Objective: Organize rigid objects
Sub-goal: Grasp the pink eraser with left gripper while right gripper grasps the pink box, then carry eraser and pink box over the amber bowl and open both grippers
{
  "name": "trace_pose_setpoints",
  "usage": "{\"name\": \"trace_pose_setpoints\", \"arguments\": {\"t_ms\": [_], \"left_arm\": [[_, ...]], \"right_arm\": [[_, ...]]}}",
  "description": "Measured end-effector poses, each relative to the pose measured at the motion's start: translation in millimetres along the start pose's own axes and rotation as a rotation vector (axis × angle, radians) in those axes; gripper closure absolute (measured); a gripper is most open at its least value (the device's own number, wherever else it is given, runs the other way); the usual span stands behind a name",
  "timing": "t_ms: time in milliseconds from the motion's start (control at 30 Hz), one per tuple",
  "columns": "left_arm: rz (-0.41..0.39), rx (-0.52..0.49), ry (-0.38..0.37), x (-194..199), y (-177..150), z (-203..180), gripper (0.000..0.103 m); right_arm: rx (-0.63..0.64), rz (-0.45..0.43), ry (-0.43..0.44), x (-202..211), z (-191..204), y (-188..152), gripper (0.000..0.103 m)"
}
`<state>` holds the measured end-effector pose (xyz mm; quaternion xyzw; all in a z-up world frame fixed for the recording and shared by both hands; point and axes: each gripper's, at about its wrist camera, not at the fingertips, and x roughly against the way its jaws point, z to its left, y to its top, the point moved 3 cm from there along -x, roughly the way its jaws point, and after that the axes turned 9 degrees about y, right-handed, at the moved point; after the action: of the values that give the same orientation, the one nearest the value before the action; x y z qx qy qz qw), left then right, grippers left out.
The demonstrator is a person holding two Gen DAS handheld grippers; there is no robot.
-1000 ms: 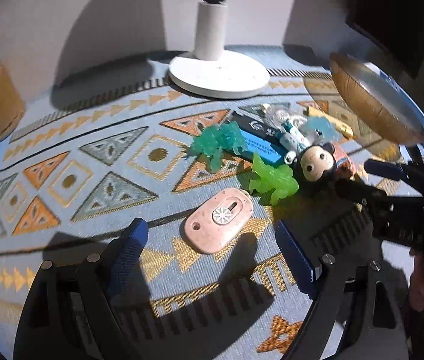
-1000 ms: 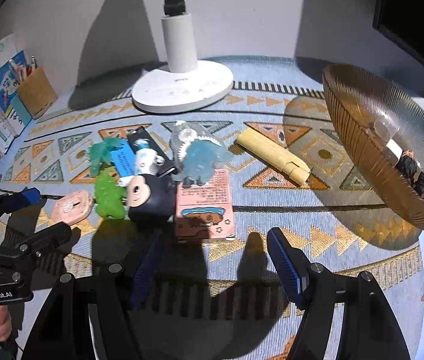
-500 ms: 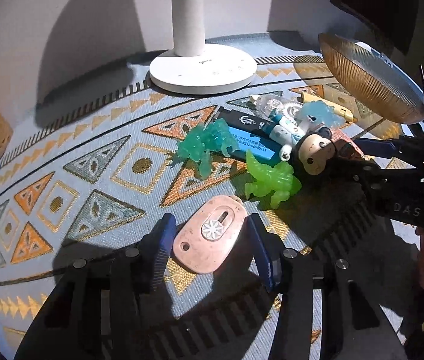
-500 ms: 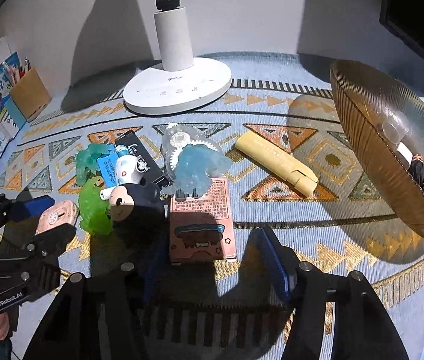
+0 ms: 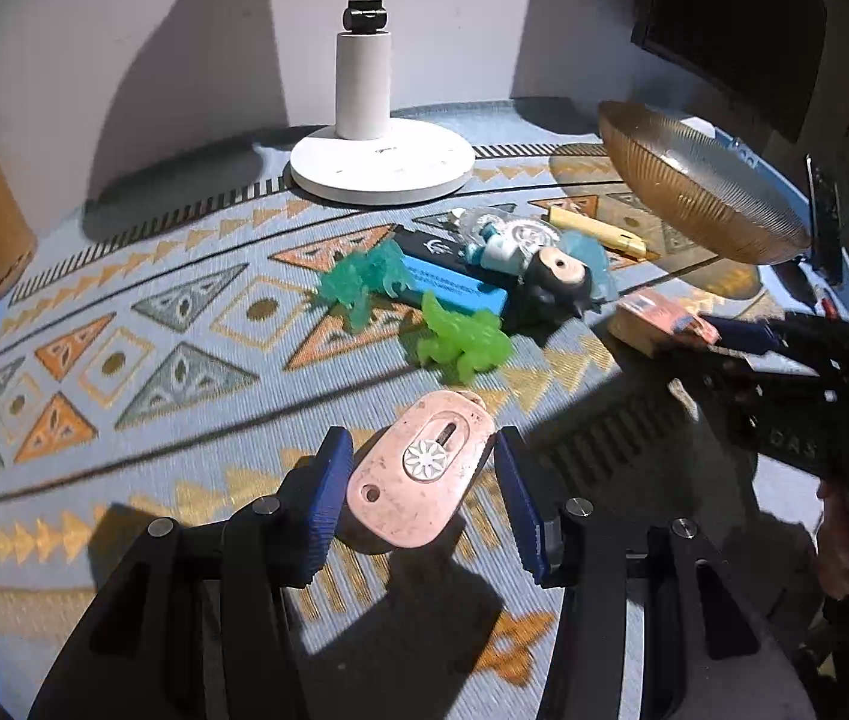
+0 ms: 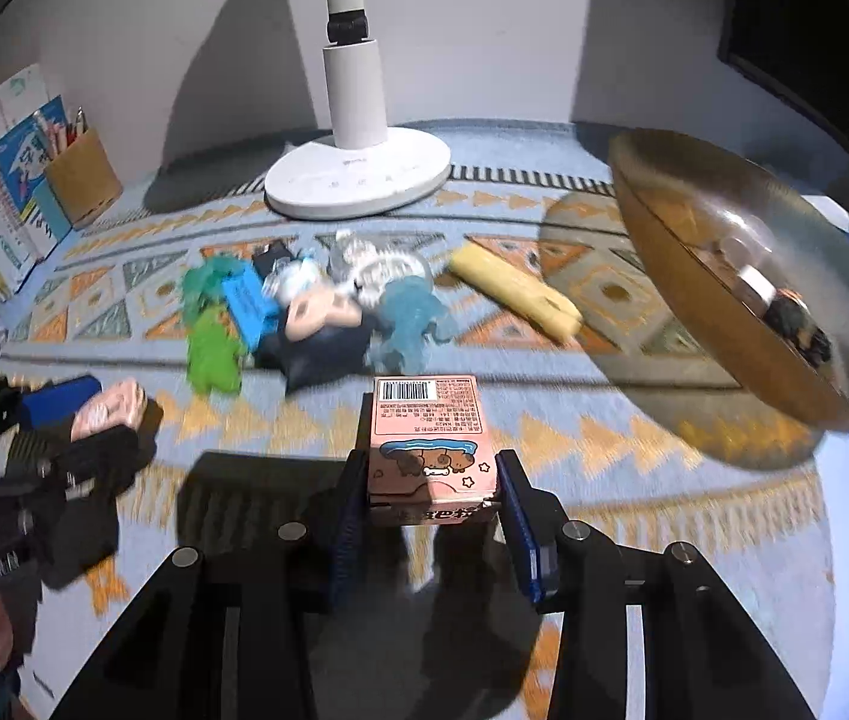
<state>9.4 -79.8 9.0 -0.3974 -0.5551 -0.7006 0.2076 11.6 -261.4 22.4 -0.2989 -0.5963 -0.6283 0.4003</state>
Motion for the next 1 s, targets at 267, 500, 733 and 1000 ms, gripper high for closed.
{"name": "trace_pose_setpoints", "arguments": {"t_ms": [267,500,733,1000], "left_arm": [[0.011,0.021,-0.026,9,-22,-13,0.057],[0.026,0.026,-0.025,11,-33,-16,0.057],[0.028,0.028,-0.019,14,-36,-17,0.057],[-0.032,-0.032,0.007,34,-19,-37,0.057]], "right_arm": [[0.005,0.022,-0.009,28,-2,-46,0.062],[-0.063,0.043,0.051,19,-10,-49,0.048],[0.006,0.027,-0.014,15,6,-48,0.063],[0.094,-0.086,-0.029,49,16,-40,0.063]]}}
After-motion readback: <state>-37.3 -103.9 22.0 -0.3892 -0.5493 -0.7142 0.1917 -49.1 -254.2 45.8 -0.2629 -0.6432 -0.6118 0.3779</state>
